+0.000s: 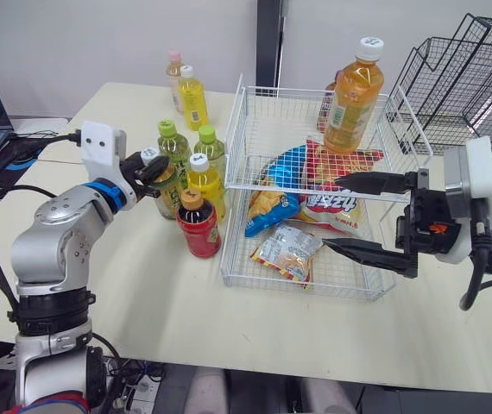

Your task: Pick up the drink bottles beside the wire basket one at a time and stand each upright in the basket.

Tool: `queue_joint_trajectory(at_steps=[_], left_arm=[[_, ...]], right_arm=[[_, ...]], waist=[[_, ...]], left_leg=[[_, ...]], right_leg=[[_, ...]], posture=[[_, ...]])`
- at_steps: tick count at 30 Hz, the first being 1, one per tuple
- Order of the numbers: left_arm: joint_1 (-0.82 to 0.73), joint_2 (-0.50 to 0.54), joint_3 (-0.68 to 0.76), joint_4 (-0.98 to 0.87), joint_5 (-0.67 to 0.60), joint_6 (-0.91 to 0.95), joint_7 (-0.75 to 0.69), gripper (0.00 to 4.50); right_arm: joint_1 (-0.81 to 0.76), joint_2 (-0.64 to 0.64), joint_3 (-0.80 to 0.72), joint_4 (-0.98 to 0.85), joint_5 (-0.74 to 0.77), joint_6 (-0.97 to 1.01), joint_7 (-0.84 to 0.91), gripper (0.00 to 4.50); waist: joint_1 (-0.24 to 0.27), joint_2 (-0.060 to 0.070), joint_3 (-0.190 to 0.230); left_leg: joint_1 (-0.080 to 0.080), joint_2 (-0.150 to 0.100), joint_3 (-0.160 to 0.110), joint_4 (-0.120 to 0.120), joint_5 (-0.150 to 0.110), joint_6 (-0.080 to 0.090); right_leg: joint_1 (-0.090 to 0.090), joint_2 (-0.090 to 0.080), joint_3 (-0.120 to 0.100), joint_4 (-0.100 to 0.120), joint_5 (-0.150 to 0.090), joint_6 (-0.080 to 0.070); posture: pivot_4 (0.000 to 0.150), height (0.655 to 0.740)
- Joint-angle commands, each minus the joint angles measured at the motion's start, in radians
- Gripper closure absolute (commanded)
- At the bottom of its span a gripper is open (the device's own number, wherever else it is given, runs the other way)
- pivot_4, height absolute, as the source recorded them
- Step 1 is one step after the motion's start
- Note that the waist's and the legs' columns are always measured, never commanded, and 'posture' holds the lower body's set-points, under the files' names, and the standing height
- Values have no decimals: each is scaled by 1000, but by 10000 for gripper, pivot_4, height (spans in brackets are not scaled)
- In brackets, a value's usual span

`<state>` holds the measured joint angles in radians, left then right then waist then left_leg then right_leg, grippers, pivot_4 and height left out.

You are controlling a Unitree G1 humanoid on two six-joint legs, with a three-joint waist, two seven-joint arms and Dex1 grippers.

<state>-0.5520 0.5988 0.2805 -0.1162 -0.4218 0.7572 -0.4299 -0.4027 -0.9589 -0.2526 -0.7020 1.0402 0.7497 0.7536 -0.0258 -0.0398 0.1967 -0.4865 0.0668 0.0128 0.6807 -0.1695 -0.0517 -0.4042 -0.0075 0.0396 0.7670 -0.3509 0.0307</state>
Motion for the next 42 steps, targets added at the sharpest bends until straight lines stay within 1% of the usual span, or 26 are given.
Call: queue_joint_trajectory(at_steps=[1, 5, 9, 12, 15, 18, 20, 25, 27, 29, 32, 36, 39, 42], left_arm=[[-1, 22, 15, -42, -9, -8, -11, 31427], [1, 37, 27, -48, -17, -3, -17, 31427], [12, 75, 47, -75, -39, 6, -44, 31427], [19, 140, 66, -97, -80, 5, -124, 31427], [-23, 240, 101, -60, -134, 15, -228, 31427], [-96, 320, 113, -9, -187, 42, -306, 31427], [-176, 370, 96, 38, -206, 54, -355, 31428], [-446, 419, 15, 201, -216, 81, -446, 31428], [-572, 412, -31, 278, -205, 84, -481, 31428], [-663, 402, -73, 341, -183, 65, -517, 31428], [-834, 361, -136, 463, -148, 36, -569, 31428], [-1025, 270, -201, 621, -106, 10, -642, 31428], [-1130, 194, -230, 733, -79, -11, -693, 31428], [-1191, 119, -257, 835, -29, -78, -730, 31428]], right_arm=[[-9, -7, -22, -15, 1, -15, -8, 0], [-7, -3, -24, -13, -4, -21, -8, 0], [-4, 2, -29, -13, -13, -32, -9, 0], [-8, 6, -40, -9, -17, -45, -12, 0], [-6, 6, -78, 2, -18, -58, -36, 0], [17, 1, -110, -3, -41, -69, -50, 0], [34, 5, -133, -14, -60, -78, -69, 0], [101, 19, -205, -65, -97, -88, -153, 0], [138, 25, -244, -85, -93, -76, -190, 0], [166, 26, -272, -102, -67, -63, -216, 0], [220, 28, -320, -143, -44, -51, -265, 0], [258, 35, -352, -188, -10, -46, -338, 0], [283, 38, -352, -213, 5, -48, -377, 0], [292, 36, -347, -225, 15, -53, -412, 0]], waist=[[0, 0, 0], [-1, 0, 0], [-1, 0, 0], [-2, -1, 1], [-2, -1, 1], [-1, -1, 1], [4, -2, 2], [10, -2, 2], [12, -2, 2], [11, -2, 2], [10, -2, 2], [7, -2, 2], [7, -2, 2], [5, -2, 2]], left_leg=[[0, 0, 0, 0, 0, 0], [0, 0, 0, 0, 0, 0], [0, 0, 0, 0, 0, 0], [0, 0, 0, -1, 0, 0], [0, 1, 0, -1, 0, 0], [-1, 1, 0, -1, 0, 0], [-1, 0, 0, -1, 0, 0], [-2, -1, 0, -1, 0, 0], [-2, -1, 0, -1, 0, 0], [-2, -1, 0, -1, 0, 0], [-2, -1, -1, -1, 0, 0], [-3, -1, 0, -1, 0, 0], [-3, -1, -1, -1, 0, 0], [-3, -2, 0, -1, 0, 0]], right_leg=[[0, 0, 0, 0, 0, 0], [0, 0, 0, 0, 0, 0], [0, 0, 0, 0, 0, 0], [-1, 0, 0, 0, 0, 0], [-1, 0, 0, 0, 0, 0], [-1, 0, -1, -1, 0, 0], [-1, 0, -1, -1, 0, 0], [-1, -1, -1, -2, 0, 0], [-1, -1, -1, -2, 0, 0], [-1, -1, -1, -2, 0, 0], [-1, 0, -2, -2, 0, 0], [-1, 0, -1, -2, 0, 1], [-1, 0, -2, -2, -3, 4], [-2, -1, -1, -2, -3, 4]], posture=[[1500, 6732], [1500, 6732], [1500, 6732], [1500, 6732], [1500, 6732], [1500, 6732], [1500, 6732], [1500, 6732], [1500, 6732], [1500, 6732], [1500, 6732], [1500, 6732], [1500, 6732], [1500, 6732]])
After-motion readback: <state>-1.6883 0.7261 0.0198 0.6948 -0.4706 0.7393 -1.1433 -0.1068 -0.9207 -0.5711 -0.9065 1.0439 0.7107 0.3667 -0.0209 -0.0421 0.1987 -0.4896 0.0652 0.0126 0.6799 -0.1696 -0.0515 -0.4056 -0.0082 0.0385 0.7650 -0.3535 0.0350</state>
